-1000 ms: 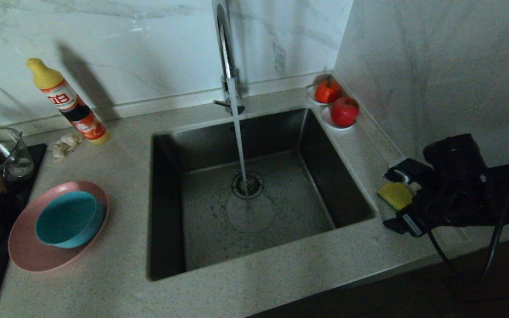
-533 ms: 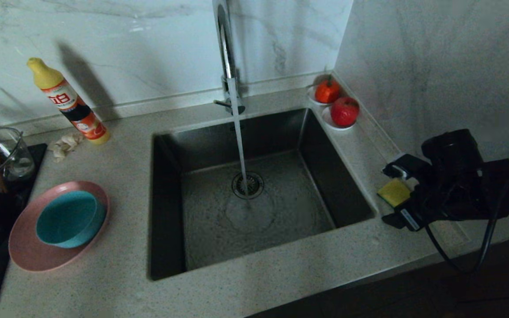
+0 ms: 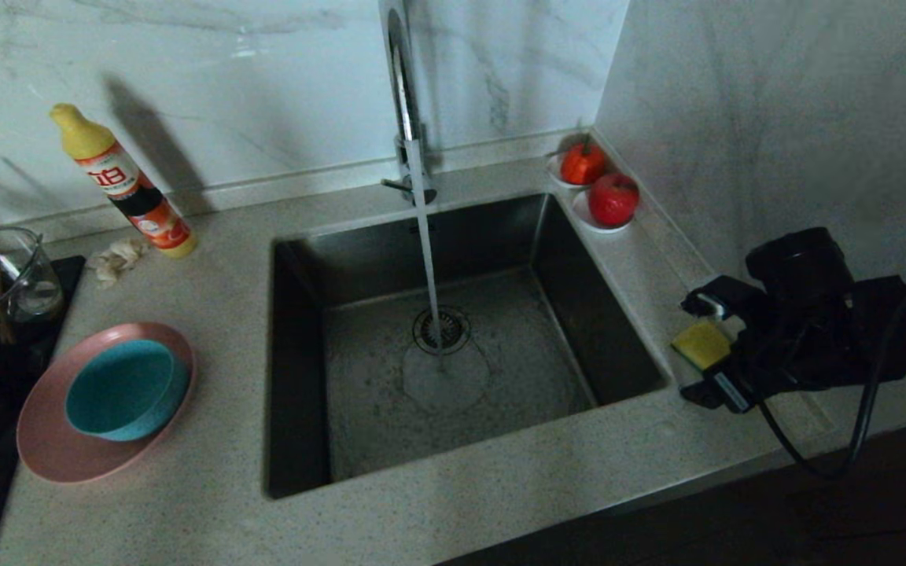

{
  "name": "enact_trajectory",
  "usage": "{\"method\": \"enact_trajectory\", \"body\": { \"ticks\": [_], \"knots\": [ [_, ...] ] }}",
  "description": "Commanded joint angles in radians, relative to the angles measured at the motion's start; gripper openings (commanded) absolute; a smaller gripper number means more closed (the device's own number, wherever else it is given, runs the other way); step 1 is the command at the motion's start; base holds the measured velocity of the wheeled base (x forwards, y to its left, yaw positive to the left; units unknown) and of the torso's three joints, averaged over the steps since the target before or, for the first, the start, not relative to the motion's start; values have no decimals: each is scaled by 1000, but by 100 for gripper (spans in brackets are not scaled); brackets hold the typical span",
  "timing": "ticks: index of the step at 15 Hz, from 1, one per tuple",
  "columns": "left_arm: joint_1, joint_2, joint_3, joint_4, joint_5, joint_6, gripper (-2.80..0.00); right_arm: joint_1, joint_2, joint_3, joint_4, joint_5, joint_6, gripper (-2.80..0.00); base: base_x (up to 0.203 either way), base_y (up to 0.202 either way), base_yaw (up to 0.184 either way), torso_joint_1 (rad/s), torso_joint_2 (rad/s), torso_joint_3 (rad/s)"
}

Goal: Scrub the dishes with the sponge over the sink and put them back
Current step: Pick up a bowl and the sponge

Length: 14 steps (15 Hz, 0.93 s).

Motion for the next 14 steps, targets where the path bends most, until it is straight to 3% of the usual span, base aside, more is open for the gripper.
{"method": "enact_trajectory", "body": {
  "ticks": [1,8,14],
  "knots": [
    [0,0,0,1,0,1,-280,11,-1,-14,26,16,2,0,0,0,0,0,0,0],
    [0,0,0,1,0,1,-280,74,7,-20,46,38,84,0,0,0,0,0,0,0],
    [0,0,0,1,0,0,-280,88,-10,-50,70,29,91,0,0,0,0,0,0,0]
  ]
}}
